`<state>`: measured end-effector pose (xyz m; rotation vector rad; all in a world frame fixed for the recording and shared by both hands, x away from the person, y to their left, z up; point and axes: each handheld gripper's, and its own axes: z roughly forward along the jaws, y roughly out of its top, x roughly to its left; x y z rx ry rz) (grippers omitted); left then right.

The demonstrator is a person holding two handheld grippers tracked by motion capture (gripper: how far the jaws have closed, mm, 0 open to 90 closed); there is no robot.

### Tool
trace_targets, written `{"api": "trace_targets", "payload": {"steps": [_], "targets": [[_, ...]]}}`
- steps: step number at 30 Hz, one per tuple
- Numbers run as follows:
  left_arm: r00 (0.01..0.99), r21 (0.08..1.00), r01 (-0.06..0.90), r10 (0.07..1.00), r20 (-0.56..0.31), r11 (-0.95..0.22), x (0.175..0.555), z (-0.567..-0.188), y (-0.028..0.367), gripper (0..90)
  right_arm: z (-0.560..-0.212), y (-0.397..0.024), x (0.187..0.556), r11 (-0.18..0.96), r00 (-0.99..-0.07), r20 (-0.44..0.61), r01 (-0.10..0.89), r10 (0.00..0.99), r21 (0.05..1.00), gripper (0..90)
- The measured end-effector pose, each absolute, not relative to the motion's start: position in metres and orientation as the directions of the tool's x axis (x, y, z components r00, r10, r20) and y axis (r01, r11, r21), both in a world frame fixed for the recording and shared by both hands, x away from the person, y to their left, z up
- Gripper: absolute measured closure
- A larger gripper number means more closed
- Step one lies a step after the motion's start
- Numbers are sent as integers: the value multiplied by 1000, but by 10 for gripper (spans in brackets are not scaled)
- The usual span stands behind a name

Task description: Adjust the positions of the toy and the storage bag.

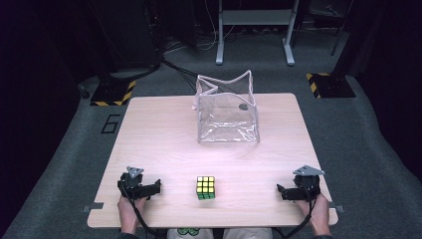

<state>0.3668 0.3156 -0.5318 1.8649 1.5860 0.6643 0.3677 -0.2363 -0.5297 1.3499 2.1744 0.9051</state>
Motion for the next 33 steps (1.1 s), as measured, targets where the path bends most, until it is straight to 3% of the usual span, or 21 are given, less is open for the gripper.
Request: {"api": "trace_targets", "payload": {"steps": [15, 33], "targets": [[165, 716, 689, 986, -7, -110, 367, -532, 316, 1, -526, -234, 371, 331, -438, -25, 640, 899, 694, 0], [166, 717, 688, 986, -8, -110, 367, -532, 316, 2, -506, -223, 377, 290, -445, 33, 636, 895, 715, 7]]}}
